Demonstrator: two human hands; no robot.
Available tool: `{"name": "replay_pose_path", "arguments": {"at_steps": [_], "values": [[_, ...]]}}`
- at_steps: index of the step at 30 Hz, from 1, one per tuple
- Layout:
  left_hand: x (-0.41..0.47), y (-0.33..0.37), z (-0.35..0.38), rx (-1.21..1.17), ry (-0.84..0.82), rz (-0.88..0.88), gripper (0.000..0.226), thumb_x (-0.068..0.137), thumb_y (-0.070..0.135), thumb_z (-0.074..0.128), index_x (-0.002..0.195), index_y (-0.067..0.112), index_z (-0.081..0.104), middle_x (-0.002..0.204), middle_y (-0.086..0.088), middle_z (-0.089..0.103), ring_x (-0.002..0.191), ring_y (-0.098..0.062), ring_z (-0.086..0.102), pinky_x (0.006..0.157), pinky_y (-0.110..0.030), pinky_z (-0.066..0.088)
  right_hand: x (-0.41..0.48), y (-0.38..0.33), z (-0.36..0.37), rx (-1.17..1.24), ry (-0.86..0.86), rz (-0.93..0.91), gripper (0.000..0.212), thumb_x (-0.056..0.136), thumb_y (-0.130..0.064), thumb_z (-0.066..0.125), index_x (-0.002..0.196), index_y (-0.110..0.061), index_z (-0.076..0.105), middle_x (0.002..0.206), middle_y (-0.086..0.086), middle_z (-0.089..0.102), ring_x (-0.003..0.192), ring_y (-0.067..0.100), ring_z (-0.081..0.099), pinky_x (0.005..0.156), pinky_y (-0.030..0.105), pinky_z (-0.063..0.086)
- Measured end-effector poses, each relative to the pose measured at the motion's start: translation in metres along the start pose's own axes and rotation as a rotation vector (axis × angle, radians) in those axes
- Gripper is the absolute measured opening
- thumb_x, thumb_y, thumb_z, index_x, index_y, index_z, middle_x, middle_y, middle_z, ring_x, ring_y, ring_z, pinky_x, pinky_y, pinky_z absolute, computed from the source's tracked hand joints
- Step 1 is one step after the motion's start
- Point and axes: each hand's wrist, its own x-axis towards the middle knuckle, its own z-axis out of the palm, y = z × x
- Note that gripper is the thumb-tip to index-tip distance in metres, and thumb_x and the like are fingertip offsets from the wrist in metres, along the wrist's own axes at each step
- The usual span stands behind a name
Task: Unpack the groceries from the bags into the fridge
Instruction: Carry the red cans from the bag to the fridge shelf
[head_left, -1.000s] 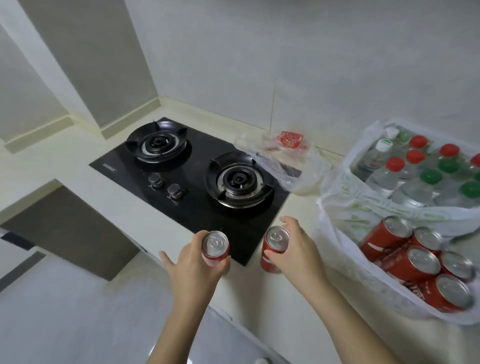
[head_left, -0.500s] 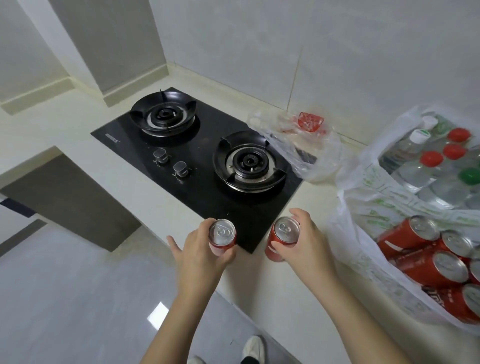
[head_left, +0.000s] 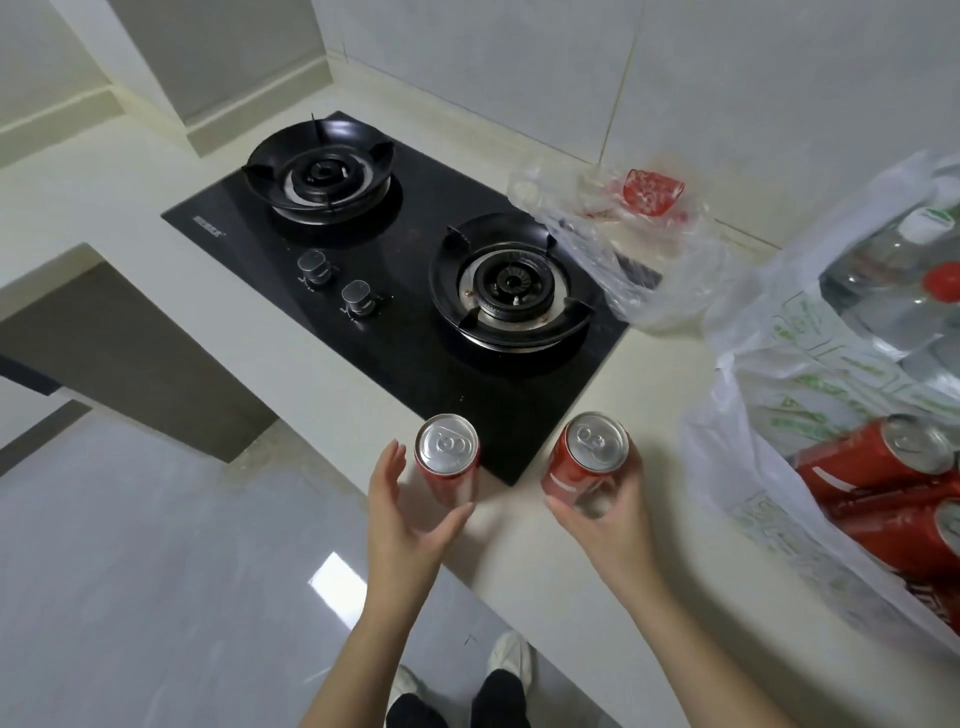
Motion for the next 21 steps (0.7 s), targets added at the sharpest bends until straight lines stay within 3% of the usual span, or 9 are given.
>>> {"name": "replay_pose_path", "arguments": {"at_steps": [3,5,6,8,11,16,18,21], "values": [[0.001,-0.011,0.007,0.022,-0.013,0.019,0.106,0.060,0.048,0.085,0.147,0.025,0.030,0.147,0.009,0.043,0.134,-0.005,0.042,0.106,-0.017,0.036,0.006,0.009,0.009,-0.013,0.060,-0.017,0.081,0.063,0.007,0.085,0.132,0.002,0.043,0.121,0.018,0.059,0.111,0.028,0.061,0.099,0.053,0.047],[0.004,-0.012,0.012,0.055,-0.029,0.013,0.103,0.060,0.053,0.082,0.146,0.024,0.032,0.143,0.009,0.047,0.129,-0.005,0.046,0.104,-0.016,0.039,0.009,0.011,0.014,-0.020,0.101,-0.017,0.073,0.063,0.014,0.081,0.127,0.005,0.047,0.116,0.022,0.060,0.108,0.036,0.061,0.096,0.041,0.049],[0.005,-0.013,0.014,0.066,-0.036,0.004,0.101,0.061,0.054,0.082,0.144,0.026,0.033,0.141,0.011,0.050,0.125,-0.003,0.048,0.100,-0.010,0.039,0.012,0.012,0.016,-0.018,0.113,-0.013,0.069,0.064,0.016,0.081,0.124,0.006,0.049,0.114,0.023,0.061,0.106,0.037,0.061,0.094,0.038,0.049],[0.009,-0.016,0.019,0.071,-0.046,-0.018,0.093,0.064,0.048,0.086,0.141,0.030,0.037,0.133,0.016,0.054,0.118,0.001,0.052,0.090,-0.002,0.039,0.015,0.015,0.017,-0.046,0.099,0.001,0.060,0.066,0.012,0.080,0.120,0.006,0.053,0.110,0.022,0.064,0.104,0.037,0.063,0.096,0.045,0.050],[0.015,-0.026,0.027,0.102,-0.050,-0.062,0.072,0.068,0.027,0.086,0.131,0.025,0.050,0.119,0.013,0.064,0.108,-0.006,0.061,0.079,-0.001,0.042,0.016,0.022,0.014,-0.141,0.049,0.013,0.042,0.069,0.004,0.081,0.106,0.006,0.061,0.095,0.021,0.067,0.091,0.035,0.066,0.085,0.051,0.051],[0.016,-0.033,0.029,0.103,-0.026,-0.079,0.054,0.069,0.028,0.084,0.117,0.023,0.061,0.104,0.011,0.070,0.097,-0.005,0.064,0.073,-0.002,0.043,0.016,0.020,0.014,-0.149,0.053,0.000,0.028,0.071,0.004,0.080,0.093,0.006,0.063,0.083,0.022,0.065,0.080,0.029,0.065,0.079,0.050,0.052],[0.014,-0.027,0.028,0.079,-0.003,-0.066,0.055,0.068,0.024,0.085,0.118,0.026,0.060,0.103,0.019,0.069,0.097,0.002,0.063,0.073,-0.003,0.044,0.016,0.017,0.013,-0.136,0.034,0.021,0.028,0.070,0.004,0.080,0.093,0.005,0.063,0.082,0.022,0.066,0.078,0.026,0.065,0.079,0.050,0.053],[0.011,-0.005,0.024,0.064,0.032,0.027,0.052,0.069,0.021,0.086,0.106,0.042,0.056,0.097,0.030,0.065,0.094,0.012,0.058,0.072,0.000,0.040,0.014,0.004,0.006,-0.107,0.004,0.043,0.038,0.068,-0.004,0.084,0.100,-0.010,0.065,0.085,0.007,0.071,0.082,0.023,0.069,0.076,0.040,0.055]]}}
